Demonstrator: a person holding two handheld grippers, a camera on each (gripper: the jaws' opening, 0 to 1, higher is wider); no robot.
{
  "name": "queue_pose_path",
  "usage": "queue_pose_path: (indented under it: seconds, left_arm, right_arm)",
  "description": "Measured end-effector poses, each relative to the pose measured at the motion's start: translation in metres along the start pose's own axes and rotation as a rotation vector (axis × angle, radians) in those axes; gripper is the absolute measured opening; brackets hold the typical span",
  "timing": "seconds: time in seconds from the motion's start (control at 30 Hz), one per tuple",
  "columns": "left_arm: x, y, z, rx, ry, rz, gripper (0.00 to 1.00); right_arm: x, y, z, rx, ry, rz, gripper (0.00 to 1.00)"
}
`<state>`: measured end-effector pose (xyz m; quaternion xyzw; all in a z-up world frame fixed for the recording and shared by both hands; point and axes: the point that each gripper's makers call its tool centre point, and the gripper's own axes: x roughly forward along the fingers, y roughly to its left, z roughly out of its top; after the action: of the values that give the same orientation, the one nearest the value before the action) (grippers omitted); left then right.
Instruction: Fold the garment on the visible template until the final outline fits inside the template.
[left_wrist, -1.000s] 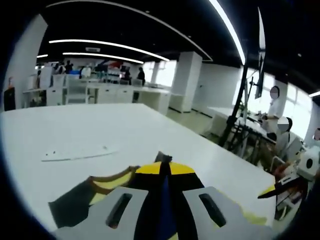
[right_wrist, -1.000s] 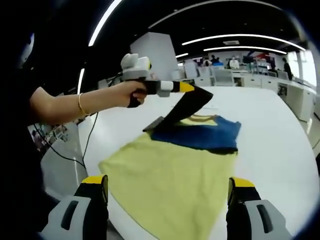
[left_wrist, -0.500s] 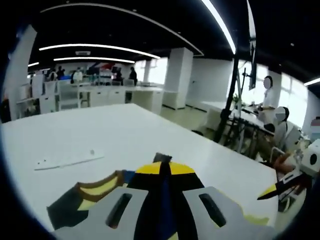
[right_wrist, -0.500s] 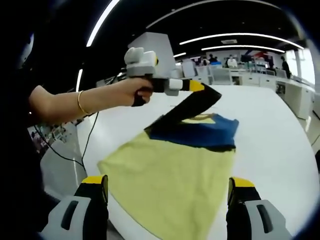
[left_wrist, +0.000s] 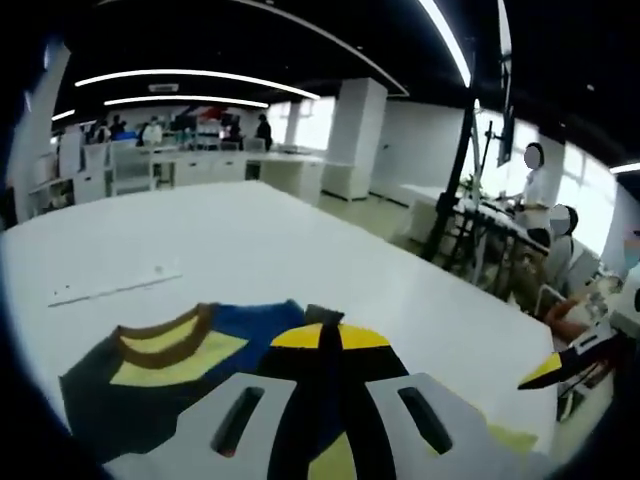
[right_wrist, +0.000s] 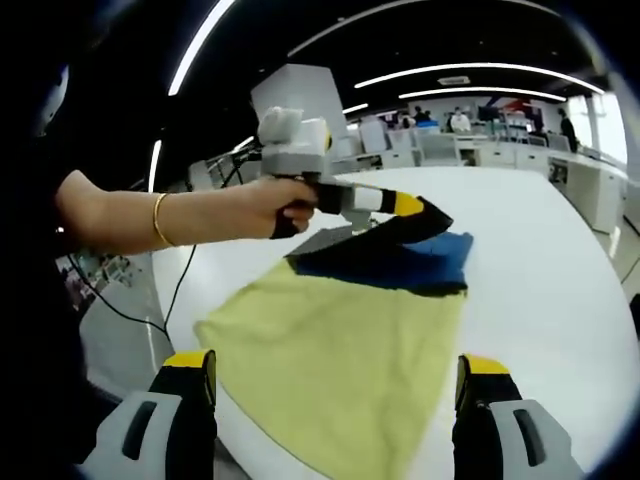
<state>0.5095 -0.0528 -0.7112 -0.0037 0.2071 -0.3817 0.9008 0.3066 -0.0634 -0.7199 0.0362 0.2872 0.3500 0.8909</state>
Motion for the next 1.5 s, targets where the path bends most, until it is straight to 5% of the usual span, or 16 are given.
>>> queue_pose_path:
  seconds: [0.33,0.43,0.73,1.07,1.5]
  left_arm:
    - [0.005,-0.018,-0.046,0.061,0.097,-0.057,0.02]
    - [0.005,-0.031,-0.053,0.095,0.118,-0.133,0.11]
    - [-0.006,-0.034,-0.040,0.131,0.069,-0.165,0.56]
    - [-0.036,-0.022,-0.032,0.137,0.033,-0.179,0.95]
    - [-0.095,-0.007,-0.027,0.133,0.003,-0.177,0.99]
  right_arm:
    - [-0.001,-0.001,-0.004,0.013,0.003,0.002,0.99]
    - [0.001,0.001,-0.005,0.012,0.005,0.010,0.99]
    - [0.003,0.005,-0.004,-0.016,0.029,0.035,0.99]
    - [0.001,0.005,-0.003,-0.073,0.076,0.065,0.99]
    - [0.010,0.016,0.001,-0.182,0.146,0.138,0.99]
